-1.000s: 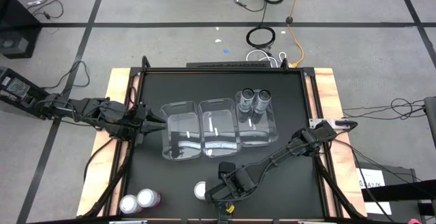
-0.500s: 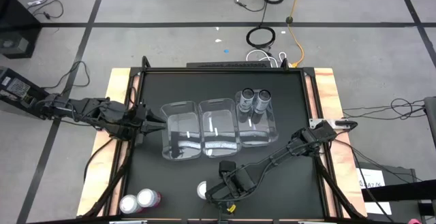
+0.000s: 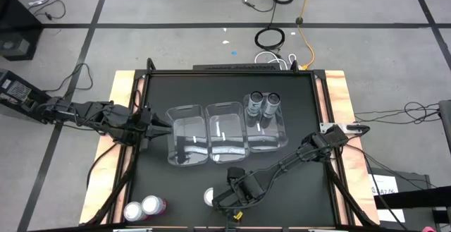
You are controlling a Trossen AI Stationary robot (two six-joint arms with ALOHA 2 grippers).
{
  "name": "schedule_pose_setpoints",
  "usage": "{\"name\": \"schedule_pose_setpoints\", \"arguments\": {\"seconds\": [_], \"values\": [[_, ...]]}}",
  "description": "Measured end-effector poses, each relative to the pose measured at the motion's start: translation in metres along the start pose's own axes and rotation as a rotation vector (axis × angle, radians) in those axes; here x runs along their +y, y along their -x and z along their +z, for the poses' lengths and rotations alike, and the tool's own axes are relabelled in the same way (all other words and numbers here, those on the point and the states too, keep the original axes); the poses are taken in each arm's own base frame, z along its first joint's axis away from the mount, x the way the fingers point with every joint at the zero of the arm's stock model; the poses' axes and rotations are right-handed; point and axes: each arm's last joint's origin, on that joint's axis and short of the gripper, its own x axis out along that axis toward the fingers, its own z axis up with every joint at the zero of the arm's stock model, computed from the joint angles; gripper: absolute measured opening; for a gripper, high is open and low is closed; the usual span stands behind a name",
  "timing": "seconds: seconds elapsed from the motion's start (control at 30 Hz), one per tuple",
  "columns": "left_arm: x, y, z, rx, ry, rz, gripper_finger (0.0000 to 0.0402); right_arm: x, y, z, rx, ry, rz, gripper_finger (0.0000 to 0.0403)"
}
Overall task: Sort soda cans
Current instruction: Put the right orange soda can into the center transparent bin
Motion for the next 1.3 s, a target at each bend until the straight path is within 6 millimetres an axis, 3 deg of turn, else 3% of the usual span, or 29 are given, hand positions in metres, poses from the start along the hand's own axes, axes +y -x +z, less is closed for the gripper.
{"name": "schedule_pose_setpoints", "arguments": {"seconds": [0.67,1.1,1.3], "values": [[0.0,0.0,0.0,0.0,0.0,0.0,0.0116,0.0,-0.012,-0.003,0.037,0.048,-0.022,0.0369],[0.0,0.0,0.0,0.0,0.0,0.0,0.0116,-0.002,-0.016,-0.004,0.053,0.043,-0.034,0.0293],[0.0,0.0,0.0,0.0,0.0,0.0,0.0116,-0.003,-0.013,-0.005,0.054,0.043,-0.035,0.0289]]}}
